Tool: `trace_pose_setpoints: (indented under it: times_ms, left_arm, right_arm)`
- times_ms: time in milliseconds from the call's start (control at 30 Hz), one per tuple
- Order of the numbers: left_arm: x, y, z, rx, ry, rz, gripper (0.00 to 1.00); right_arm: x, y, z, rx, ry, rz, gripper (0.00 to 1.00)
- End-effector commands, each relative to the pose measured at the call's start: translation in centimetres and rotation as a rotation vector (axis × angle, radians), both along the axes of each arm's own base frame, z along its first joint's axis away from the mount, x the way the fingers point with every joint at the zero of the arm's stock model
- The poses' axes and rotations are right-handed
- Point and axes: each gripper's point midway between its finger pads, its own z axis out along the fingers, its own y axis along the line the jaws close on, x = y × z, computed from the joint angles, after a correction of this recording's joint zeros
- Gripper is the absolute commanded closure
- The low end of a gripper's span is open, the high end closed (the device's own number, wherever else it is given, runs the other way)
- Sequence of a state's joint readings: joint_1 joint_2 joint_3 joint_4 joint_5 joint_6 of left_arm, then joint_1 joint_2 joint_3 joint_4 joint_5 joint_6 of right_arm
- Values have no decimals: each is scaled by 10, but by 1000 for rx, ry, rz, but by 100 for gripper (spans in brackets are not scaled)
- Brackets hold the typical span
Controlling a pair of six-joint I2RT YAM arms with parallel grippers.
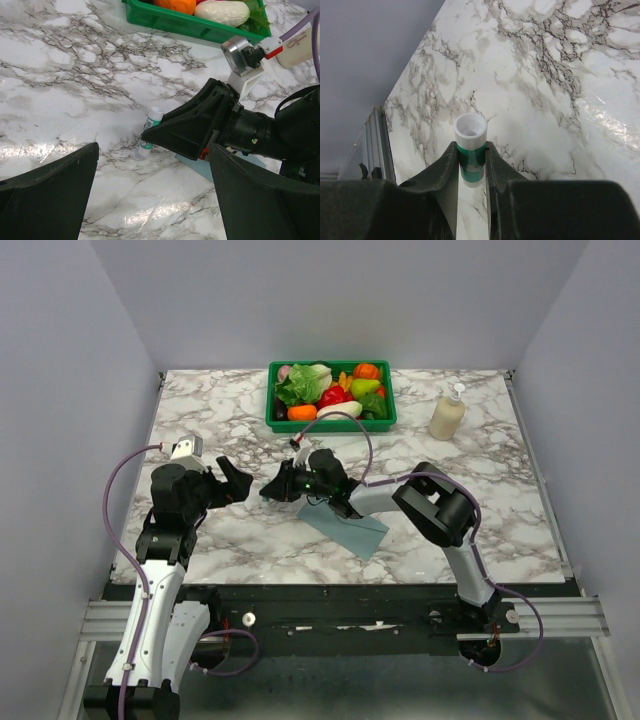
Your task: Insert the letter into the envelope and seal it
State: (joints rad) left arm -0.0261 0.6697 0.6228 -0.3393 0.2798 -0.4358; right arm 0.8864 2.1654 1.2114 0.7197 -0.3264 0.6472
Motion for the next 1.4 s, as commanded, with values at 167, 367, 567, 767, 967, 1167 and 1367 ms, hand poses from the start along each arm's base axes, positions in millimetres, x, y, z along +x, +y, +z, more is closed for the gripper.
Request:
trace_pose_setpoints:
  times_ms: [167, 367, 567, 767, 967, 1167, 1367]
  left_arm:
    - [-1, 2, 8, 17, -28, 4, 1]
    - [-1, 1, 8, 18, -30, 2, 1]
    - [-1, 1, 9, 20, -32, 0, 1]
    - [-1, 1, 9, 21, -33, -1, 1]
    - [-1, 1, 9, 21, -34, -2, 1]
    - [-1, 0, 10, 22, -36, -4, 1]
    - [-2, 0, 10, 22, -38, -6, 1]
  right_arm:
    - [7, 6, -16, -27, -4, -25, 99]
    - [7, 6, -19, -35, 3, -28, 99]
    - [8, 5, -25, -52, 12, -30, 99]
    - [6, 4, -28, -61, 7, -29, 99]
    - [4, 2, -31, -102, -57, -29, 99]
    - [-5, 2, -35, -140, -145, -36, 99]
    - [-8, -3, -41, -156, -225, -70, 99]
